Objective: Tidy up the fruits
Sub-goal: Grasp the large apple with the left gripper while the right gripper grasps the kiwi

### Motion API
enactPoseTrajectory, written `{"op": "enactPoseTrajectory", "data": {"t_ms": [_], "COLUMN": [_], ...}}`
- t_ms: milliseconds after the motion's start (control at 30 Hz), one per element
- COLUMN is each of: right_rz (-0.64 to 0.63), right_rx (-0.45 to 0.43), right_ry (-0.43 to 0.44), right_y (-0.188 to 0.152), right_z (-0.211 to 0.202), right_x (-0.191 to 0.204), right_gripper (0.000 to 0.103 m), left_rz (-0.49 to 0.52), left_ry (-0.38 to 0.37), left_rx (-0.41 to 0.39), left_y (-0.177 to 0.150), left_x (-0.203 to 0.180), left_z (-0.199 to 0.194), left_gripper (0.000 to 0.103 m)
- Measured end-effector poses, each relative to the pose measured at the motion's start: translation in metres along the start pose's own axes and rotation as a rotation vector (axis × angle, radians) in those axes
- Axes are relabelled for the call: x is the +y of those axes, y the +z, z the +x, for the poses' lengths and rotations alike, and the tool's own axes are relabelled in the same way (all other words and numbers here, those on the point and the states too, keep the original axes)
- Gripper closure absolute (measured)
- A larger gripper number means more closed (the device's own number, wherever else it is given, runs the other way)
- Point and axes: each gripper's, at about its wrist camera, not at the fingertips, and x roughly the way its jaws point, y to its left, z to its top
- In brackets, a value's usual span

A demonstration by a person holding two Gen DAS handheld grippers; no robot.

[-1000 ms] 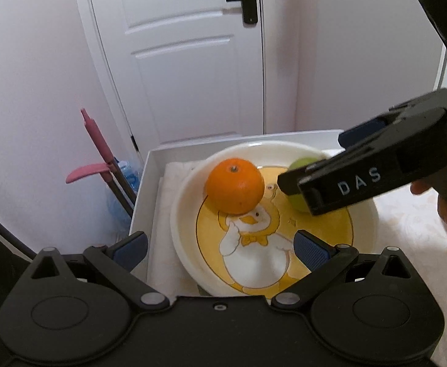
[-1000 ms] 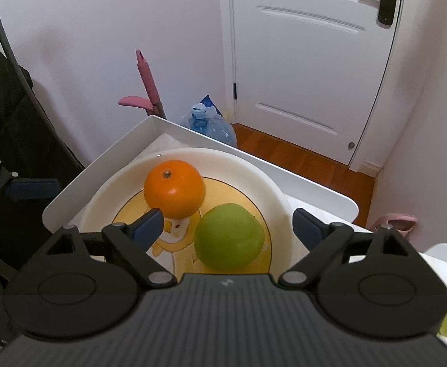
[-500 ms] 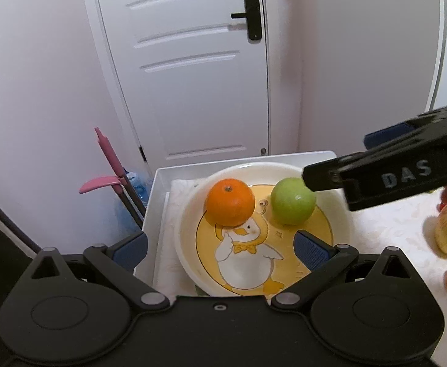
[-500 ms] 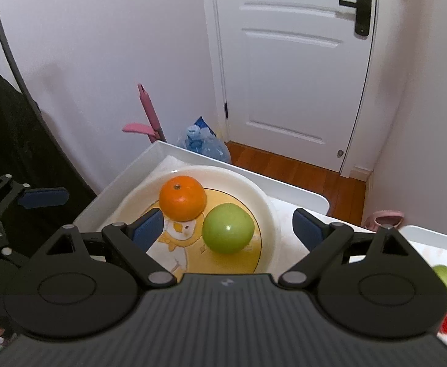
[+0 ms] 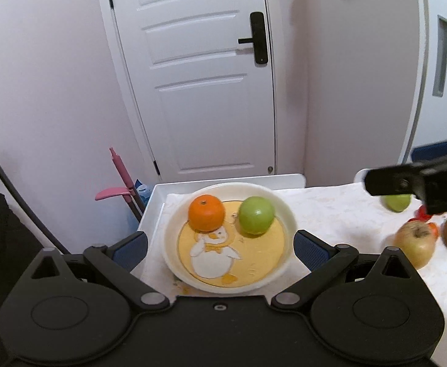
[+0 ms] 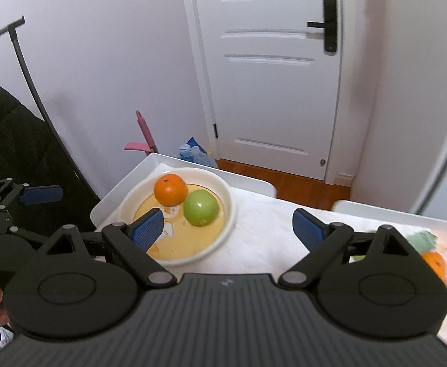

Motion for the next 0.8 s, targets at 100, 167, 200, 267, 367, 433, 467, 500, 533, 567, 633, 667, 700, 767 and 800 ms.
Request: {"op": "enactPoseTrajectory", "data": {"t_ms": [100,167,200,267,367,433,467,500,533,567,633,667,700,767,800], "right_rz": [-0.003,0.006,0.015,0.029,0.045,0.053,0.055,0.059,0.064,0.070,0.083,0.088,0.093,0.100,0.102], "right_rx": [-0.006,-0.006,-0.005,-0.002,-0.004,-0.005,-0.004,-0.003,-0.002,0.000,0.005,0.008,0.011,0.017,0.020], "right_ry": [-0.028,-0.043,-0.049,-0.059,-0.074,-0.091,-0.101,-0.111,-0.117,-0.125,-0.138,-0.142,-0.147,-0.156,-0.159], "right_y": [-0.011,-0.019,-0.023,-0.031,-0.045,-0.055,-0.059,-0.064,-0.068,-0.074,-0.083,-0.088,-0.093,-0.103,-0.107], "right_z": [-0.022,-0.034,-0.040,-0.050,-0.066,-0.075,-0.078,-0.081,-0.082,-0.084,-0.085,-0.086,-0.085,-0.083,-0.081], "right_x": [-0.021,-0.037,-0.046,-0.063,-0.086,-0.103,-0.110,-0.119,-0.126,-0.135,-0.150,-0.158,-0.165,-0.177,-0.183], "right_gripper": [0.000,0.000,0.000,0.000,0.000,0.000,0.000,0.000,0.000,0.000,0.000,0.000,0.000,0.000,0.000], "left_rz": [-0.019,-0.020,-0.019,-0.015,-0.003,0.007,0.014,0.022,0.033,0.042,0.060,0.072,0.082,0.101,0.111], "left_ry": [-0.007,-0.012,-0.014,-0.019,-0.031,-0.047,-0.054,-0.061,-0.073,-0.082,-0.101,-0.111,-0.121,-0.142,-0.153], "left_rx": [-0.010,-0.014,-0.016,-0.021,-0.022,-0.020,-0.021,-0.021,-0.021,-0.019,-0.016,-0.014,-0.013,-0.008,-0.005], "left_y": [-0.002,-0.002,-0.002,-0.003,-0.005,-0.005,-0.006,-0.006,-0.006,-0.007,-0.009,-0.010,-0.011,-0.013,-0.014], "left_x": [-0.018,-0.032,-0.038,-0.053,-0.077,-0.092,-0.100,-0.108,-0.116,-0.124,-0.140,-0.149,-0.156,-0.170,-0.177], "left_z": [-0.013,-0.020,-0.023,-0.028,-0.033,-0.035,-0.035,-0.034,-0.033,-0.031,-0.027,-0.024,-0.021,-0.013,-0.008], "left_gripper": [0.000,0.000,0.000,0.000,0.000,0.000,0.000,0.000,0.000,0.000,0.000,0.000,0.000,0.000,0.000]}}
